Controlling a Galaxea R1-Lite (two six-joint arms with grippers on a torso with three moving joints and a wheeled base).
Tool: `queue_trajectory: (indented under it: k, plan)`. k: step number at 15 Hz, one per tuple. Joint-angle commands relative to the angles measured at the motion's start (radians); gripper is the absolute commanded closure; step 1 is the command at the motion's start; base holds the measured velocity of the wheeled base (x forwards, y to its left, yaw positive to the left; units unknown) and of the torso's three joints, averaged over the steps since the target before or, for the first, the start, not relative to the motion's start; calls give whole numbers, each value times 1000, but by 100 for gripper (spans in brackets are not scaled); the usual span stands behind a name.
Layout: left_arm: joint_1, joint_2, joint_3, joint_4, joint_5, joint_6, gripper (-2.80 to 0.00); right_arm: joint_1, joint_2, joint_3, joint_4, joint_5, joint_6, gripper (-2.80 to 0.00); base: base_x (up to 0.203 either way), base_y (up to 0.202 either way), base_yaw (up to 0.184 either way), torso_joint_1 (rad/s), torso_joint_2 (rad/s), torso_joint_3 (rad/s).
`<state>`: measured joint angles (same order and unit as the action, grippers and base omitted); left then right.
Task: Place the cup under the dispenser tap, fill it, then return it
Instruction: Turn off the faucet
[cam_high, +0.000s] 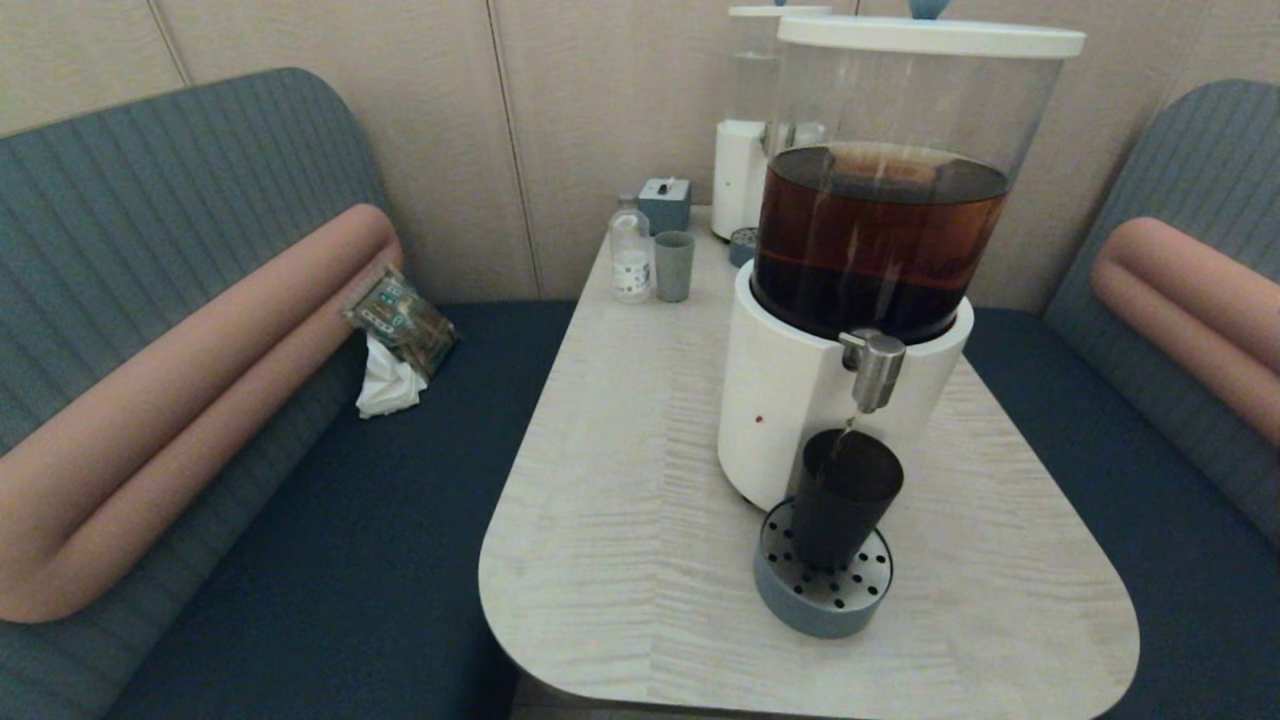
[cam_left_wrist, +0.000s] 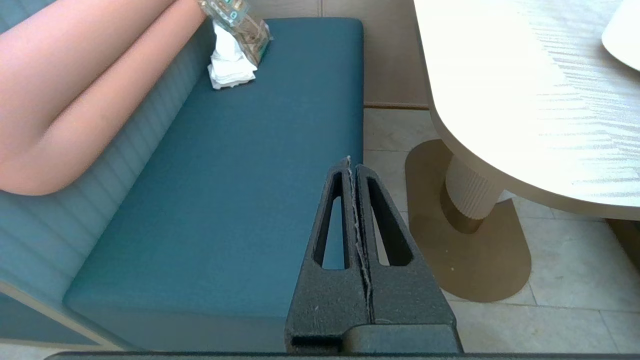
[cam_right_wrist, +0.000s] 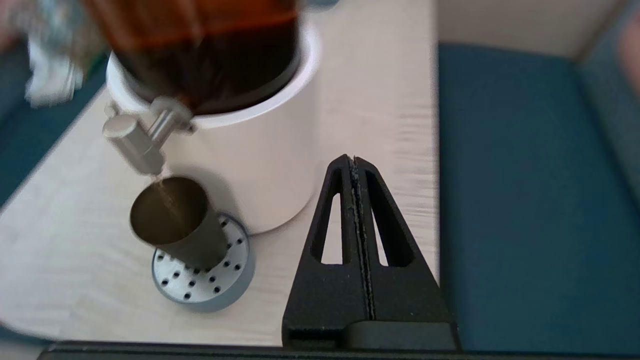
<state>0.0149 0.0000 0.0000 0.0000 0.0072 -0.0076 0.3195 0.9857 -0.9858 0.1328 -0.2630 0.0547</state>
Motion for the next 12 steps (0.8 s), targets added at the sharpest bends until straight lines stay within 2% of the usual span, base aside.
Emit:
queue_trajectory:
  k: [1, 7, 12]
  plan:
    - [0, 2, 2, 0, 0, 0, 0, -46, -132, 33, 2, 1, 8, 0, 0, 0, 0, 0, 0, 0]
    - [0, 2, 2, 0, 0, 0, 0, -246, -436, 221, 2, 16, 44, 0, 0, 0, 0, 0, 0, 0]
    - [0, 2, 2, 0, 0, 0, 0, -293, -648, 326, 17, 25, 46, 0, 0, 0, 0, 0, 0, 0]
